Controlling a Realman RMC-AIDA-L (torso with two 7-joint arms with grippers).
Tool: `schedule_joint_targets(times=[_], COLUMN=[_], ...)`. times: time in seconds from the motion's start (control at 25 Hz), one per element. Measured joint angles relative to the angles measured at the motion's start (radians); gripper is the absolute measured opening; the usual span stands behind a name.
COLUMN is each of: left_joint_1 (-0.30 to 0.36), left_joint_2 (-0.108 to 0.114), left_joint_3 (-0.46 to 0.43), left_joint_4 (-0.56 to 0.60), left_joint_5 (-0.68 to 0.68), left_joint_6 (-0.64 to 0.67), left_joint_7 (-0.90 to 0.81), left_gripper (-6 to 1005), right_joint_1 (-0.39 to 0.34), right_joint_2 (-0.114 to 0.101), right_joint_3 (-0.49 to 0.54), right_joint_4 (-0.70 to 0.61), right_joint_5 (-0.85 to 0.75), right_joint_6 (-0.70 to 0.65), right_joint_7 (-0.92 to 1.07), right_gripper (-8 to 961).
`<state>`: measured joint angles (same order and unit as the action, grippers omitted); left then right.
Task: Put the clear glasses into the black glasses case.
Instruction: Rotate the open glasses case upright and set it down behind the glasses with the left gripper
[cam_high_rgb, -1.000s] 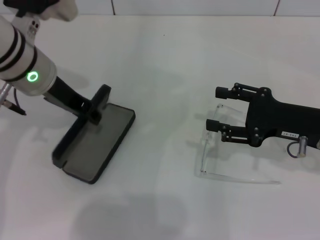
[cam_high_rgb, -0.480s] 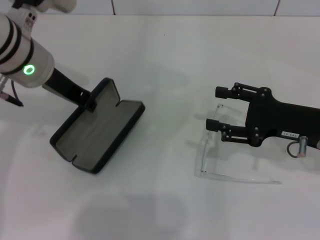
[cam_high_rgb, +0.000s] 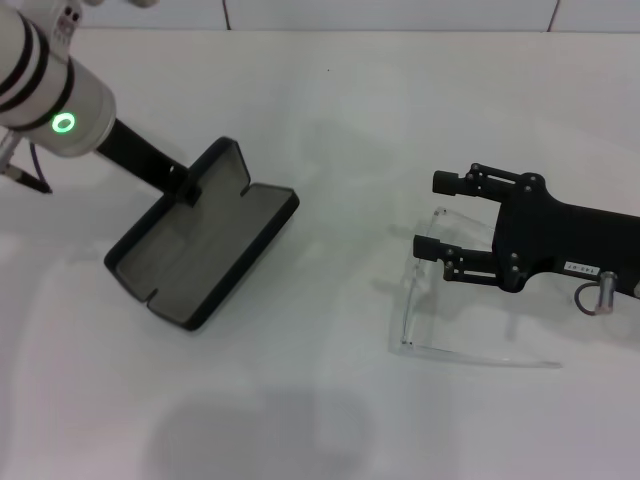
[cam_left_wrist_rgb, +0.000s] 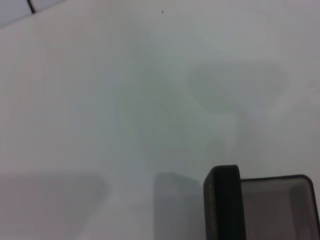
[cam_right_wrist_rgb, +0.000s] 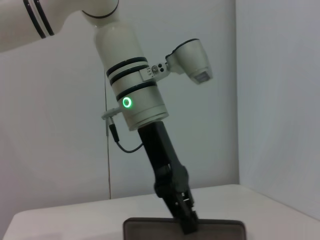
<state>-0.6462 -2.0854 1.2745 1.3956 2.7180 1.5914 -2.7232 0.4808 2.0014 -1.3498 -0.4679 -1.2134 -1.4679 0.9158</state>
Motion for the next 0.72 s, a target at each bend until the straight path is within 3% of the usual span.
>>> schedule_joint_targets(times=[0.2,0.36,0.72], left_joint_1=[-0.027,-0.032,-0.031], left_joint_2=[0.000,-0.002,-0.004], left_joint_3=[0.000,0.033,0.180], left_joint_4=[0.009,0.020,-0.036], left_joint_5=[-0.006,-0.076,-0.128], left_joint_6=[-0.044,-0.127,-0.367], left_joint_7=[0.115,0.308,0.620], left_gripper=[194,195,195], right_joint_1=[-0.009,-0.014,-0.052], right_joint_2=[0.009,0.012,0.018], right_joint_3=[0.000,0.000,0.000], right_joint_4=[0.000,0.003,0.012], right_joint_5=[0.000,0.000,0.008], right_joint_6=[-0.010,-0.026,-0.068], right_joint_7=[-0.002,-0.003,-0.003], right_gripper=[751,750,750])
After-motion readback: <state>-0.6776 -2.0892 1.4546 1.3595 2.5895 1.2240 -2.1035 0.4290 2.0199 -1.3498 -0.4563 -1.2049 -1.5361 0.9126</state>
